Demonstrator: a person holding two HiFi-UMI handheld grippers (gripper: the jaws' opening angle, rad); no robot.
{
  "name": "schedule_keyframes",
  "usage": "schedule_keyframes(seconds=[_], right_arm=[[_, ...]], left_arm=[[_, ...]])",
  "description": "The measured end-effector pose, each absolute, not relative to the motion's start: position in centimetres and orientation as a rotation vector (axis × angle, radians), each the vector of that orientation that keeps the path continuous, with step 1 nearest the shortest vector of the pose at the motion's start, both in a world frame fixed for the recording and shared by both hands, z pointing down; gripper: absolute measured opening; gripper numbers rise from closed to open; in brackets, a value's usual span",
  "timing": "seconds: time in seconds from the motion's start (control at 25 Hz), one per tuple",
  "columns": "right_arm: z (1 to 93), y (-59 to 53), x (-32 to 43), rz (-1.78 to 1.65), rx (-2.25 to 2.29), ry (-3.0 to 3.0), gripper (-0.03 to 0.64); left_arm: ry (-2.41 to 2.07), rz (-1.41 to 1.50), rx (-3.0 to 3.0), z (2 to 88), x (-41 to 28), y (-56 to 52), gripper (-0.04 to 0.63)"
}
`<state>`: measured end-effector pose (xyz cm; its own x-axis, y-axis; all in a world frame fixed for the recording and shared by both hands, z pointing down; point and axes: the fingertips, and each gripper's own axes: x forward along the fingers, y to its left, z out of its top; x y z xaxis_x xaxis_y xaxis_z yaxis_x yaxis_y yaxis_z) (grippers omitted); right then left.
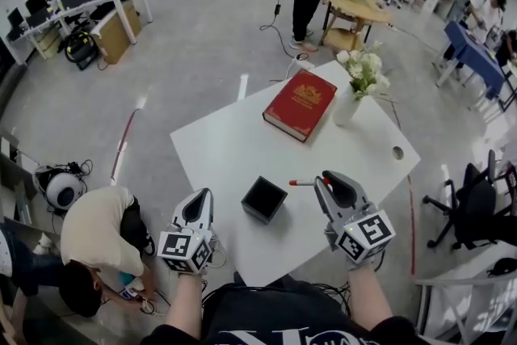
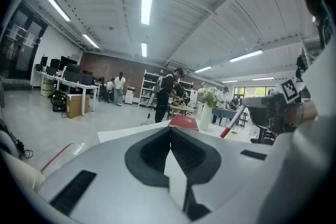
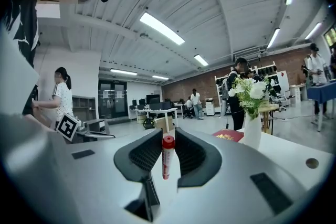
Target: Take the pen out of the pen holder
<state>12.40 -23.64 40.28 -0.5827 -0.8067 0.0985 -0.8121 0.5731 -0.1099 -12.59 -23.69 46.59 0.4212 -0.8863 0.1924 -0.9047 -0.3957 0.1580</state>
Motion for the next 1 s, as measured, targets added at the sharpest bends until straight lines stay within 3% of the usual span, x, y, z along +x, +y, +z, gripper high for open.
schedule_keyframes(seconds=[1.0], right_arm=[[44.9, -23.1, 12.5, 0.277, 1.403, -2.613, 0.083]], left_arm=[[-1.569, 0.146, 2.413, 47.7, -13.1, -23.1, 0.003]])
